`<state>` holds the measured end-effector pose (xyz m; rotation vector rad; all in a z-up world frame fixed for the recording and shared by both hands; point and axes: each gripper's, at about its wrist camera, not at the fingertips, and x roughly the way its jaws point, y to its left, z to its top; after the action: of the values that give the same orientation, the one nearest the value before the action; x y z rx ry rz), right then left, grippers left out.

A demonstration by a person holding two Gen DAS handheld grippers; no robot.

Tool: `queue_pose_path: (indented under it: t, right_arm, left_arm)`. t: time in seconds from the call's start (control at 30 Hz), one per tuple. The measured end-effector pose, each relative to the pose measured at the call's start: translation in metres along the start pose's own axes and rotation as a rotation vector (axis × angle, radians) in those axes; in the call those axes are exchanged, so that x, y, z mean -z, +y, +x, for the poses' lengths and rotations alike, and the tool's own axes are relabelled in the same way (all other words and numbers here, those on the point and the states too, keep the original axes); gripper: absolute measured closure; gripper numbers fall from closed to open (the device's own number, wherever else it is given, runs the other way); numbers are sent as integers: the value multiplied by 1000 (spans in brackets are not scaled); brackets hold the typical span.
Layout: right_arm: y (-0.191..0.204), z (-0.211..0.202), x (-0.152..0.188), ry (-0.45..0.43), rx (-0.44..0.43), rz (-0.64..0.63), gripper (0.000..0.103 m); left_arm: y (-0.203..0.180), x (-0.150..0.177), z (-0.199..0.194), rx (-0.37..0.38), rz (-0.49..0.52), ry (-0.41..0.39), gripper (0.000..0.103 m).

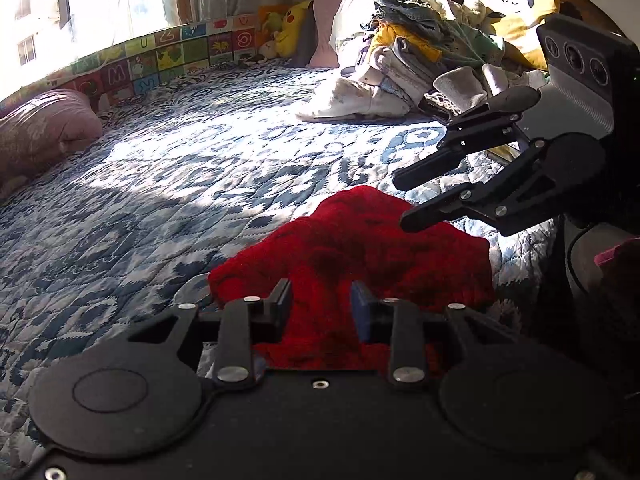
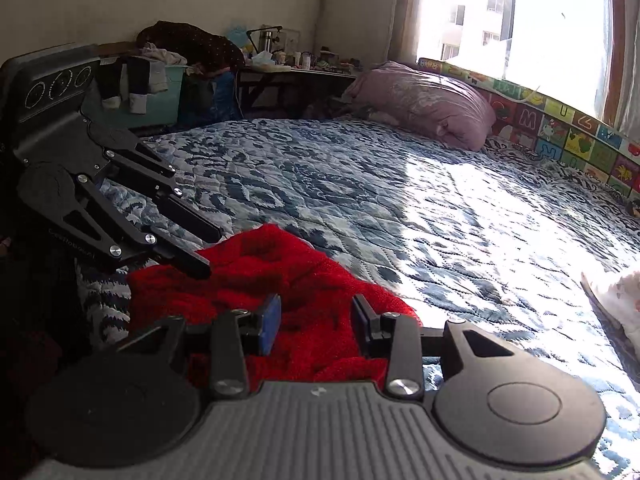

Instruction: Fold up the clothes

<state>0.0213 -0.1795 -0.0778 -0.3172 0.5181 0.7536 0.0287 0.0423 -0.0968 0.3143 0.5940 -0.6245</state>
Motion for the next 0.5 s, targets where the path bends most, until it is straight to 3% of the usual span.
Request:
queue_pose_path:
  t: [0.07, 0.17, 0.27, 0.33, 0.4, 0.5]
  right_arm:
    - [4, 23, 19, 112, 41, -34, 64]
    - [-5, 28, 47, 44, 30, 32, 63]
    - [-8, 20, 39, 77, 12, -6, 63]
    - [-9, 9, 28, 82, 1, -35, 63]
    - [-14, -3, 14, 47, 1, -32, 63]
    - [-21, -5, -10, -22, 12, -15, 66]
  left_arm:
    - [-5, 13, 17, 6, -33, 63, 72]
    - [-19, 30, 35, -14, -52, 66, 68]
    - [-20, 24, 28, -9, -56, 76, 67]
    - [-23, 16, 18, 6, 16, 86, 66]
    - [-19, 2, 4, -2, 55, 52, 69]
    - [2, -24, -1, -15, 20, -36, 69]
